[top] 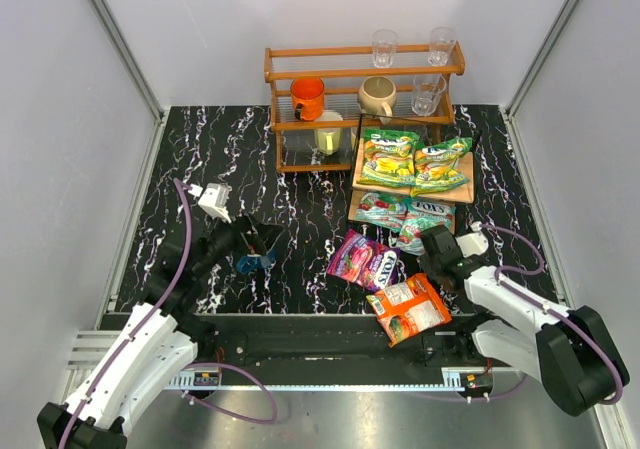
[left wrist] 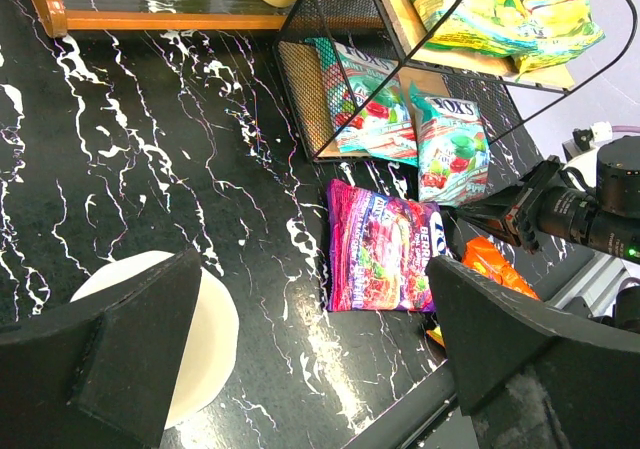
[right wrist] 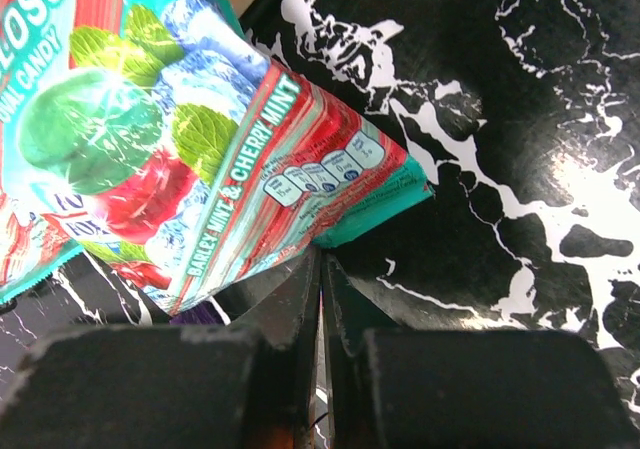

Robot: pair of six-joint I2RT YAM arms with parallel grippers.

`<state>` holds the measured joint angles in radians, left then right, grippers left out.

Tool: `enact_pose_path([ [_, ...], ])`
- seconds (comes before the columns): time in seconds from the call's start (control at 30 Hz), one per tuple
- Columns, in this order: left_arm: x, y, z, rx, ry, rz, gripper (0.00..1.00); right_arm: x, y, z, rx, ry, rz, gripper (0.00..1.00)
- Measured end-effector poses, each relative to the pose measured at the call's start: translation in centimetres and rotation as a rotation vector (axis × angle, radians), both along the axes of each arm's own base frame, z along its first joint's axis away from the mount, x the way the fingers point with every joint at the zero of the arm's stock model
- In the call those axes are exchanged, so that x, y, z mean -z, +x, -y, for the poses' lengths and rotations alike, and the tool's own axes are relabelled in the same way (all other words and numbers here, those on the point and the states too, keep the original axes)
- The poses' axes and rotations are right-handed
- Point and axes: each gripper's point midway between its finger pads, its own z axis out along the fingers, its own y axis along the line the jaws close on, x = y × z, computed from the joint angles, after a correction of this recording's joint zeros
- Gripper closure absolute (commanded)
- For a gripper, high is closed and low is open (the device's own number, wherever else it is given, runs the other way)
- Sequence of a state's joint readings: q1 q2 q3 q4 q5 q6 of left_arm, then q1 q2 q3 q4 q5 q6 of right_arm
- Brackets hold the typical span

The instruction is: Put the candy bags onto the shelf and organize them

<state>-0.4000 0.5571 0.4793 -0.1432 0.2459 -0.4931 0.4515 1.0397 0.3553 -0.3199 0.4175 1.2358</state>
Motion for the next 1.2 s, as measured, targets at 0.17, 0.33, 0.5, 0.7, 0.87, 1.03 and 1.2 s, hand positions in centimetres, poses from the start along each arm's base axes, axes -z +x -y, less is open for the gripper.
enact_pose_path([
  [0.17, 0.2, 0.1, 0.0, 0.000, 0.003, -0.007, 0.01, -0.1, 0.7, 0.2, 0.010, -0.016, 0.024, 0.92],
  [0.33, 0.3, 0.1, 0.0, -0.001, 0.006, -0.012, 0.01, -0.3, 1.5, 0.2, 0.007, -0.030, 0.053, 0.92],
  [0.5, 0.3, 0.1, 0.0, -0.001, 0.006, -0.012, 0.01, -0.6, 2.4, 0.2, 0.004, -0.043, 0.089, 0.92],
  [0.7, 0.5, 0.2, 0.1, -0.001, 0.008, -0.017, 0.01, -1.4, 3.5, 0.3, 0.009, -0.060, 0.141, 0.92],
  [0.87, 1.1, 0.2, 0.1, 0.000, 0.014, -0.029, 0.01, -1.8, 4.0, 0.6, 0.017, -0.078, 0.166, 0.92],
  [1.03, 1.5, 0.2, 0.1, 0.000, 0.021, -0.040, 0.01, -1.6, 4.5, 0.7, 0.014, -0.104, 0.164, 0.92],
  [1.2, 1.5, 0.2, 0.1, 0.001, 0.022, -0.040, 0.01, -1.8, 5.1, 0.7, 0.003, -0.132, 0.165, 0.92],
])
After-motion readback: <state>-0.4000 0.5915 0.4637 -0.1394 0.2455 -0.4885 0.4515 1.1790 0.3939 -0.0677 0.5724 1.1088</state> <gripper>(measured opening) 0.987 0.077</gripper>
